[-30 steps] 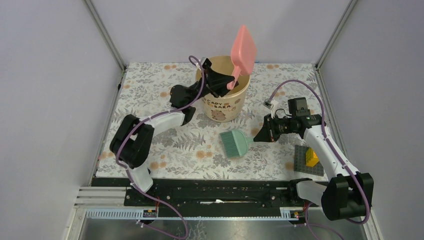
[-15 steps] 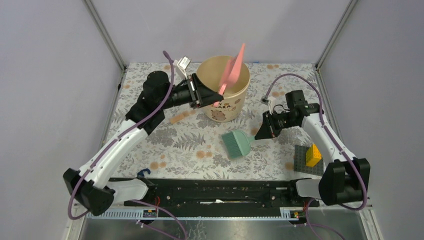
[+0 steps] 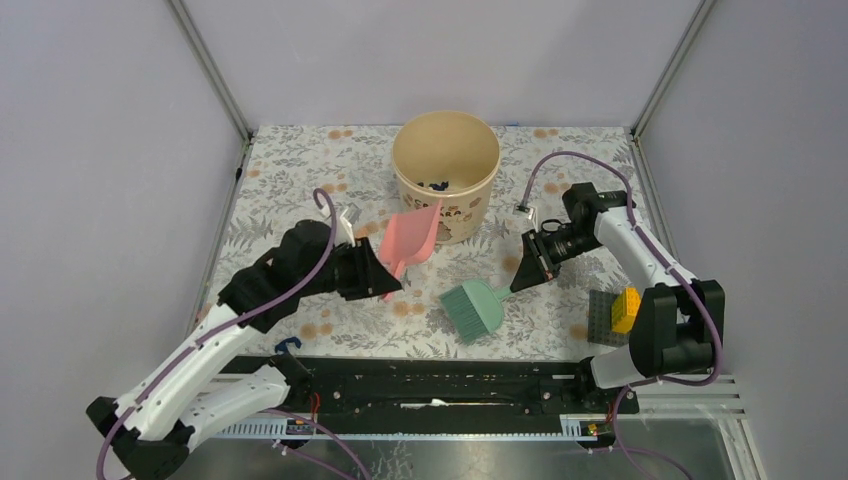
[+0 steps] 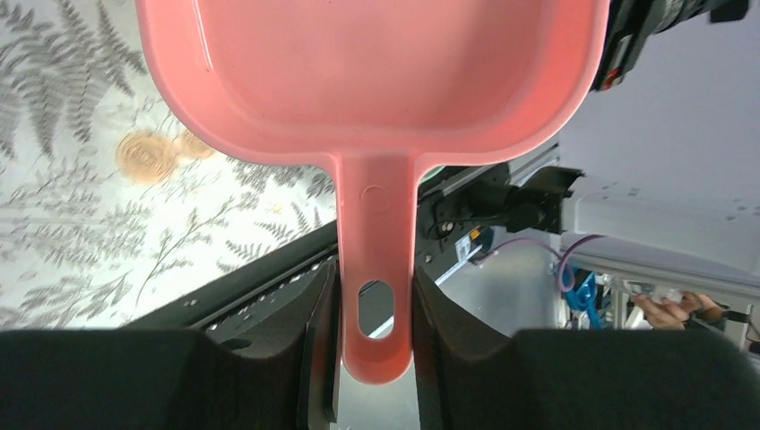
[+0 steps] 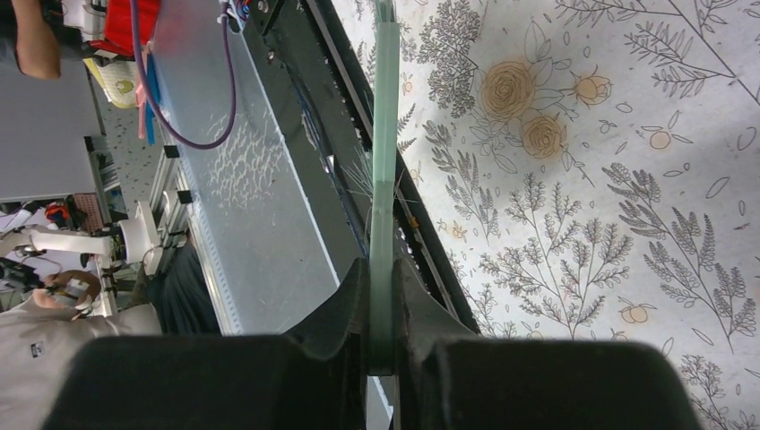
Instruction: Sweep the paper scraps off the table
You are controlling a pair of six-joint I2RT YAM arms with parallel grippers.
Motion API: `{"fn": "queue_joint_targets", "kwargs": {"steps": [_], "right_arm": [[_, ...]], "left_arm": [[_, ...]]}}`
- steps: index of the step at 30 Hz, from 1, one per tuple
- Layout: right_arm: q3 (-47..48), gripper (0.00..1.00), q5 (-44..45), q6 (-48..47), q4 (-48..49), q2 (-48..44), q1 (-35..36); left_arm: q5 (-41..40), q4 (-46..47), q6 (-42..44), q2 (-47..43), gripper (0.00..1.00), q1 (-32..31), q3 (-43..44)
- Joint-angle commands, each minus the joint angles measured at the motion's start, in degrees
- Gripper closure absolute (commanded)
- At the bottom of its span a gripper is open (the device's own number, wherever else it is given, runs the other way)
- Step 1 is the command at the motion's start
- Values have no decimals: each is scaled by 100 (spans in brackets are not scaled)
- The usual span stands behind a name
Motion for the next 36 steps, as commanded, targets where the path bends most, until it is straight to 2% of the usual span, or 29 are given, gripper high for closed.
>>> {"fn": "queue_joint_targets", "kwargs": {"steps": [1, 6, 14, 21, 28, 36], "right_arm": [[-31, 100, -383, -184, -179, 144, -24], [-5, 100, -367, -154, -128, 376, -24], [-171, 100, -342, 75, 151, 662, -30], [-246, 97, -175, 421, 536, 937, -26], [-243, 94, 152, 921, 923, 1123, -30], [-335, 85, 344, 1386, 1318, 1217, -24]], "left_arm": [[-567, -537, 28, -356, 100, -138, -314], [-633, -628, -52, -507, 100, -277, -920], [-1431, -907, 130, -184, 100, -652, -1232], [-2256, -840, 165, 645, 95, -1100, -1191], [-2333, -80, 243, 1436, 93, -1423, -1124], [-2588, 132, 307, 2050, 76, -1659, -1081]]}}
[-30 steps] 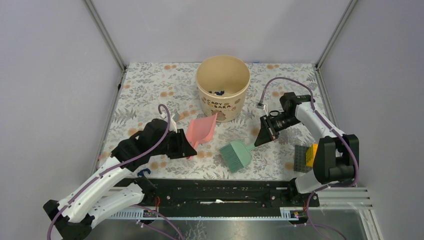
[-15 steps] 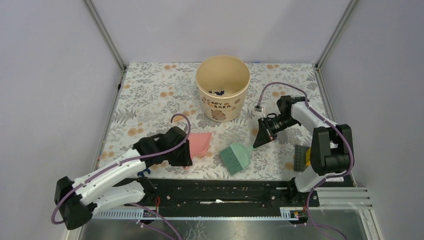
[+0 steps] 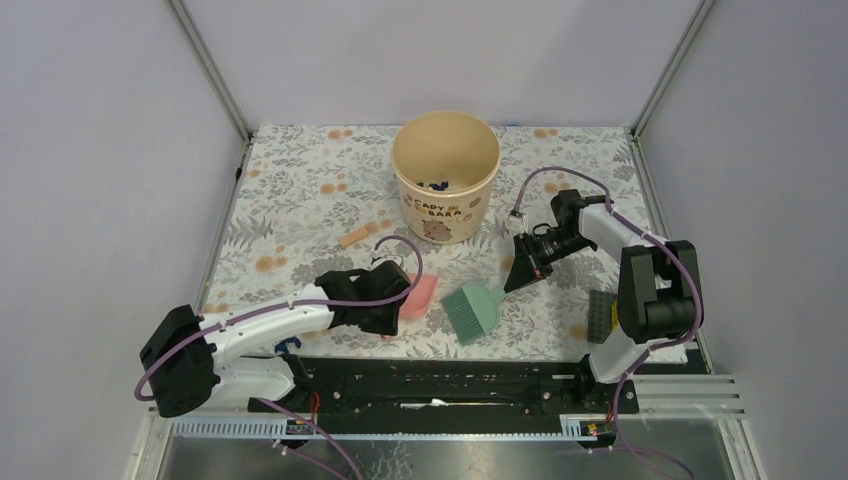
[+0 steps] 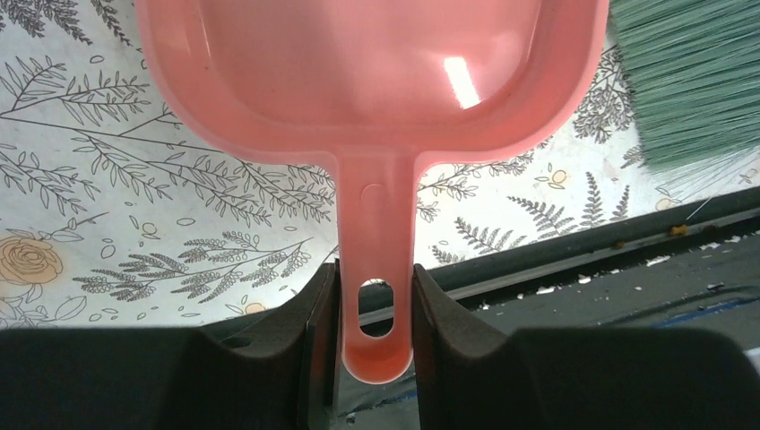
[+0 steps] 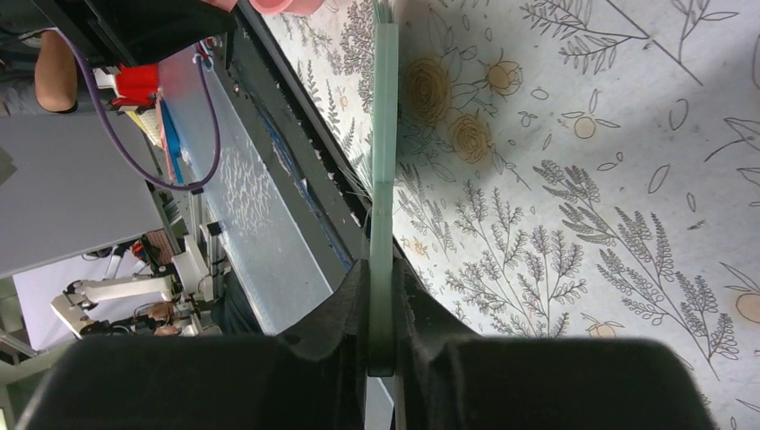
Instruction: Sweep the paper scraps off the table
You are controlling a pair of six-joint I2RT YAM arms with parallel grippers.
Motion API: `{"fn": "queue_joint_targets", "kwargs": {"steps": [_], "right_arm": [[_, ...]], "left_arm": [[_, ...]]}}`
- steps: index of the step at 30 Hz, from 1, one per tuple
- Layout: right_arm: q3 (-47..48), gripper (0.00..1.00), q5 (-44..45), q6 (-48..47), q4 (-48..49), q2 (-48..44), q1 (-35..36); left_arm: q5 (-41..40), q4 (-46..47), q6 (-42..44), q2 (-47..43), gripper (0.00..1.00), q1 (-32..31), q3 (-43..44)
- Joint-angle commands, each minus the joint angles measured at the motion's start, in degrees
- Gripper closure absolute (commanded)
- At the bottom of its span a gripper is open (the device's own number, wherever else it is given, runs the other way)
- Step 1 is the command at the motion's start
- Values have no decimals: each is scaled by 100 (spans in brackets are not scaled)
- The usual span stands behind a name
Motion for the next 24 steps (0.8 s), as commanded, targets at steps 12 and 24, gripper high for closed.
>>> {"fn": "queue_joint_targets", "kwargs": {"steps": [12, 24], "right_arm": [[-33, 47, 397, 545, 431, -100, -31], [-666, 0, 2636, 1428, 2279, -2145, -37]], "left_arm": [[-639, 356, 77, -65, 50, -450, 173], [-1561, -321, 1180, -663, 6, -503, 1217]]}}
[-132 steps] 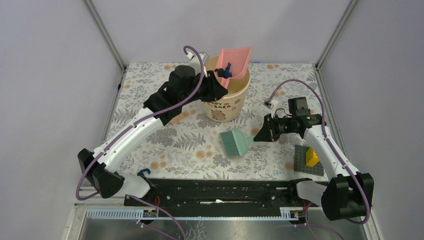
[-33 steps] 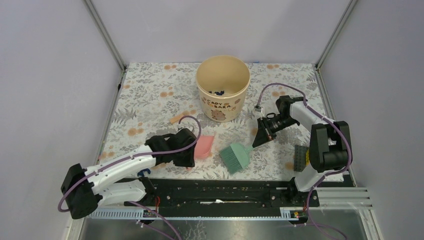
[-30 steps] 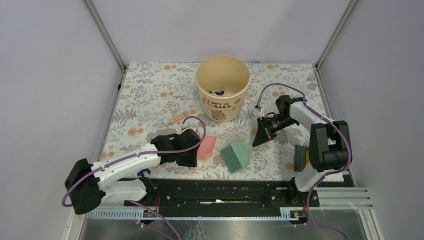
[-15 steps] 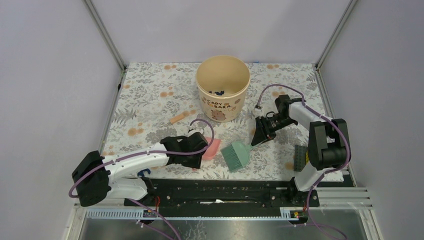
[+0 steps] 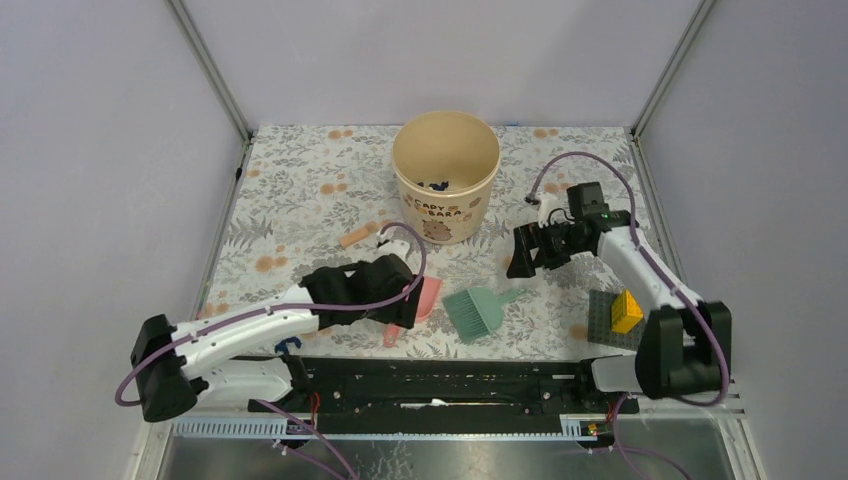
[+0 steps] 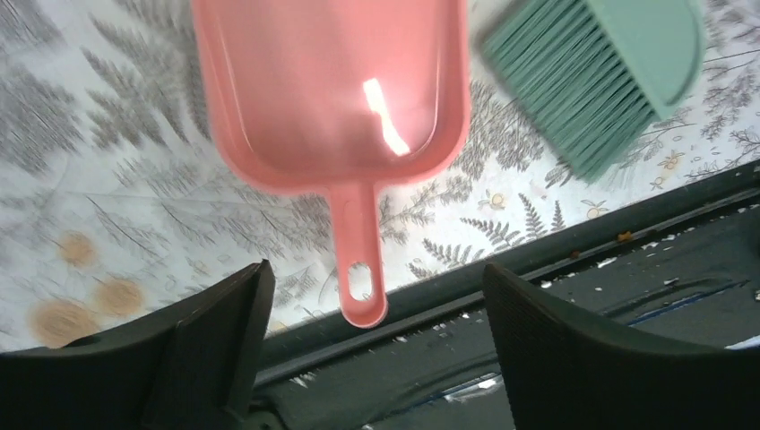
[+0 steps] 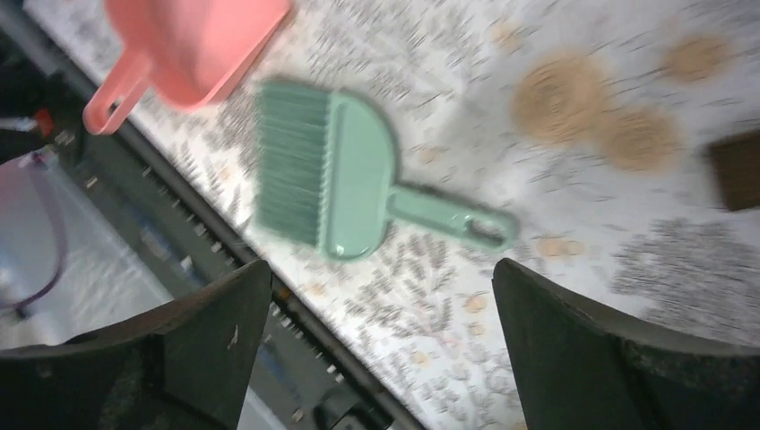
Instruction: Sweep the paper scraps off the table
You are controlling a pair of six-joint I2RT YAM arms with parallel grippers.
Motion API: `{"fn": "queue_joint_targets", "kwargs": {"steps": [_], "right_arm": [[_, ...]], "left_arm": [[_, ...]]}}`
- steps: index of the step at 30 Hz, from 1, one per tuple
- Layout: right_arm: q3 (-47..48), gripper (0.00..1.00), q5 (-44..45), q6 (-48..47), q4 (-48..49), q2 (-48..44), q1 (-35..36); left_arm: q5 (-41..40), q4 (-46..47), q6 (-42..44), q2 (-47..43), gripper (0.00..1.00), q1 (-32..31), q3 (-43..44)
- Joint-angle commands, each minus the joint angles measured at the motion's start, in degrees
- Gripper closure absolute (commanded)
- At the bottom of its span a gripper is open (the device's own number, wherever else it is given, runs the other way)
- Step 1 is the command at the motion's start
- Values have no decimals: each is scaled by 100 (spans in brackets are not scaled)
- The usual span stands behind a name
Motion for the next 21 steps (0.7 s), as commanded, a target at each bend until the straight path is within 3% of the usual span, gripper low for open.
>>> {"fn": "queue_joint_targets", "kwargs": {"steps": [1, 7, 12, 16, 21], "right_arm": [[-303, 0, 1281, 448, 1154, -993, -35], [-271, 0, 1667, 618, 1775, -1761, -30], [-193, 0, 2498, 1417, 2500, -1858, -34], [-860, 0, 3768, 1939, 3437, -2234, -37], [-948, 0, 4291, 2162, 3467, -2449, -44]], "left_arm": [[-1039, 50, 1063, -501, 2, -22, 647], [-2337, 1129, 2377, -1162, 1, -22, 408], [-3104, 2562, 3014, -2034, 1, 11, -599], [-3036, 2854, 2846, -2709, 1, 342, -1220], [-2550, 2852, 2587, -2771, 1, 851, -1297]]}}
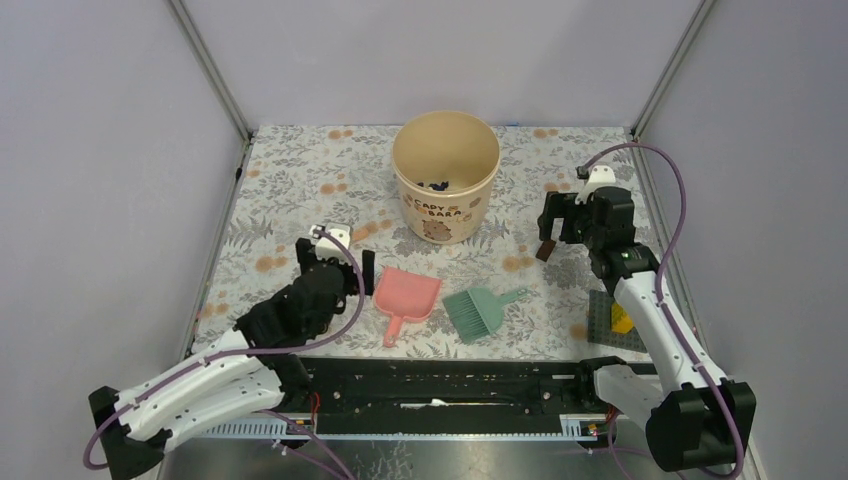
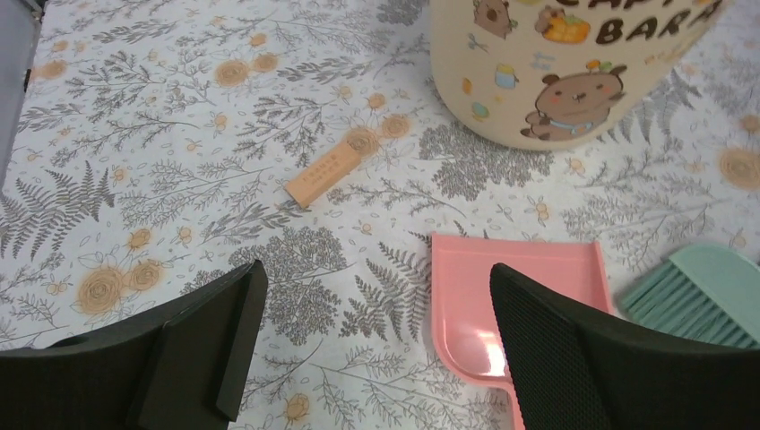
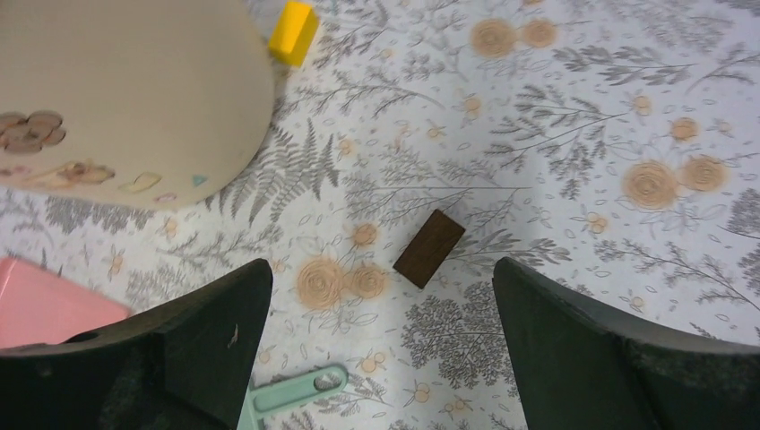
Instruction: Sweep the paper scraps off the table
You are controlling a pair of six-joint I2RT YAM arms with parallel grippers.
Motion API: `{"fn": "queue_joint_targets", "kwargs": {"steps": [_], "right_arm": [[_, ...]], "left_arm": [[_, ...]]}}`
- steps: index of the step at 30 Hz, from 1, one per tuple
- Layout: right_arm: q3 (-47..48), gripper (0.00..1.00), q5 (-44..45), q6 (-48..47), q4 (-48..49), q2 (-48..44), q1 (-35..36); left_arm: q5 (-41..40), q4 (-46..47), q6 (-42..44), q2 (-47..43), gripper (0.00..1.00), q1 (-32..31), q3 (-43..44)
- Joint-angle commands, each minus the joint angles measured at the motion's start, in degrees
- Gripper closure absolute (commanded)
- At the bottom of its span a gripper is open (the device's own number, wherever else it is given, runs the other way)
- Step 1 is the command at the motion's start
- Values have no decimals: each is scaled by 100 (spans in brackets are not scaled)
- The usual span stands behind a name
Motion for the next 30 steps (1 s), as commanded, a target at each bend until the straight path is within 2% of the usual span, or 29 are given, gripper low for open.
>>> {"fn": "queue_joint_targets", "kwargs": {"steps": [1, 6, 8, 18, 30], "right_arm": [[-28, 0, 834, 340, 555, -256, -18], [-161, 0, 670, 184, 575, -359, -17], [-201, 0, 553, 161, 586, -398, -22], [-311, 0, 204, 8, 665, -545, -18], [-312, 0, 208, -60, 664, -490, -26]], "left_arm": [[440, 569, -130, 160, 1, 490, 84], [2064, 180, -518, 1145, 1, 1723, 643], [2284, 156, -542, 1322, 1, 1936, 731], [1565, 480, -500, 456, 1, 2009, 304], [1709, 406, -524, 630, 1, 2013, 368]]}}
